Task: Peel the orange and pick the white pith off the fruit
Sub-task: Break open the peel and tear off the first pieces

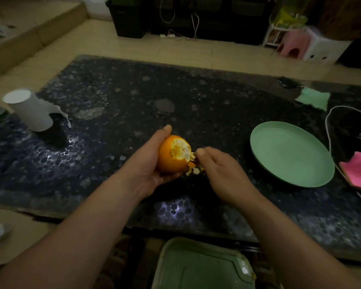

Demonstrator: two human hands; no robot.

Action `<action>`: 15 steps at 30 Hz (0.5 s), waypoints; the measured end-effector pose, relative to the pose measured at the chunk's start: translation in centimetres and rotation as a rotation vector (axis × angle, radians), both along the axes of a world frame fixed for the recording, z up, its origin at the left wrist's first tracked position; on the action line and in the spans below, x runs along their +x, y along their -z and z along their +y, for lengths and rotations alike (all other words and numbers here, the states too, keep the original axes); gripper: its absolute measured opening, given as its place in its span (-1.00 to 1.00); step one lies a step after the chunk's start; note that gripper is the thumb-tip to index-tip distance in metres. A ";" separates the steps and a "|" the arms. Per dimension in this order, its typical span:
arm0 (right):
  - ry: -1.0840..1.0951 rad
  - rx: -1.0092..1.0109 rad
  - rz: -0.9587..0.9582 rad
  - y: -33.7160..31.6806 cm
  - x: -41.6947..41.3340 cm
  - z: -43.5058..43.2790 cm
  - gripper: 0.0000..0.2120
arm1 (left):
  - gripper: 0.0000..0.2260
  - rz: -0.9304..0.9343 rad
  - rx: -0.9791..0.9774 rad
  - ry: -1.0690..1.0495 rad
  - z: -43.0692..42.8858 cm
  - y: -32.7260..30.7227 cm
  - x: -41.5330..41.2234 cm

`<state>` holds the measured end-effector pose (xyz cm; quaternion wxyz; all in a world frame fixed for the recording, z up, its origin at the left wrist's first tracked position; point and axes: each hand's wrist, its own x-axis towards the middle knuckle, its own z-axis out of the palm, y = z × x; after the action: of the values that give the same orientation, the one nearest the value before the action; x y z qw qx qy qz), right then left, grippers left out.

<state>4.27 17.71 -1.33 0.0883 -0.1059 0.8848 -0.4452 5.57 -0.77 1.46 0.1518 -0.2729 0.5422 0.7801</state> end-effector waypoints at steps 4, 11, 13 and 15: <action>-0.018 -0.123 -0.129 -1.3 0.8 -0.3 -0.52 | -0.52 0.009 0.021 0.027 0.2 -0.1 0.1; -0.081 -0.109 0.102 -1.6 1.2 -0.5 -0.66 | -0.56 -0.011 0.073 0.047 0.1 -0.3 0.2; -0.034 -0.136 0.137 -1.9 1.2 -0.6 -0.68 | -0.58 -0.020 0.122 0.053 0.2 -0.3 0.2; 0.015 -0.272 0.041 -2.3 1.2 -0.8 -0.68 | -0.57 -0.037 0.195 0.044 0.4 -0.2 0.3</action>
<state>5.46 16.96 0.92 0.0516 -0.1196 0.8187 -0.5592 5.84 -0.40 1.64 0.2049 -0.2592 0.4664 0.8205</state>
